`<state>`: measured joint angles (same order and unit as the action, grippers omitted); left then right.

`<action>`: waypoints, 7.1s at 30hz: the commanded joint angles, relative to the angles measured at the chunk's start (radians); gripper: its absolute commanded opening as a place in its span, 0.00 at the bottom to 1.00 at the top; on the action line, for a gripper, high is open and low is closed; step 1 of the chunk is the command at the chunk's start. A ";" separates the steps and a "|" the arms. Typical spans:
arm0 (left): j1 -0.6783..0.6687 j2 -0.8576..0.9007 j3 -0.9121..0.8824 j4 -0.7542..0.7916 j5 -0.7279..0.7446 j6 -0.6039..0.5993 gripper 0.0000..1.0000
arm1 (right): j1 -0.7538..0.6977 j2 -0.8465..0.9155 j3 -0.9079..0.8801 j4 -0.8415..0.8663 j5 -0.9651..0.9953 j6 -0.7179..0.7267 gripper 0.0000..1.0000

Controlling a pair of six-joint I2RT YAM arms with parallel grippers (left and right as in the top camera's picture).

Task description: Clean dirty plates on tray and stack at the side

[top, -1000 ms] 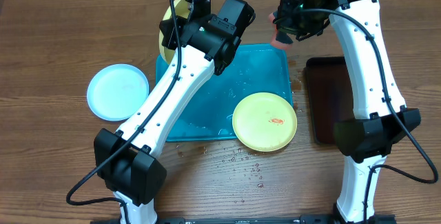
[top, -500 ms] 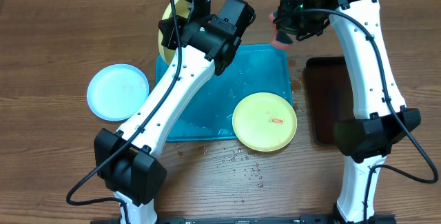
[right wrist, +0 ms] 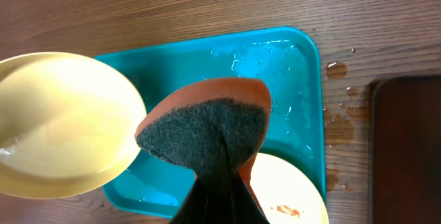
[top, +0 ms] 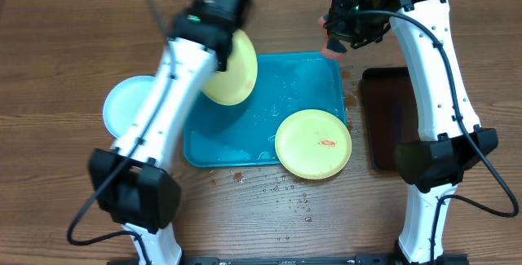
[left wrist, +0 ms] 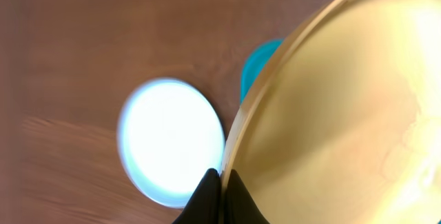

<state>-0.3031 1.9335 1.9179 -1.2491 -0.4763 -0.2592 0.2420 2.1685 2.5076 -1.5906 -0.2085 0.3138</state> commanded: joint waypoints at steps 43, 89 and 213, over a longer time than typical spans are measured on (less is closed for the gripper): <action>0.801 -0.032 -0.493 0.365 0.679 0.026 0.19 | -0.001 -0.012 0.019 0.013 -0.002 -0.004 0.04; -0.201 0.215 -0.384 0.243 0.753 0.212 0.33 | -0.001 -0.012 0.019 0.001 -0.018 0.000 0.04; 0.035 0.238 -0.365 0.335 0.683 -0.005 0.04 | 0.293 0.056 -0.785 0.783 0.203 0.110 0.04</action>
<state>-0.2665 2.1471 1.5654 -0.9173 0.2169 -0.2852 0.5041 2.2055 1.7042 -0.8669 0.0540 0.4747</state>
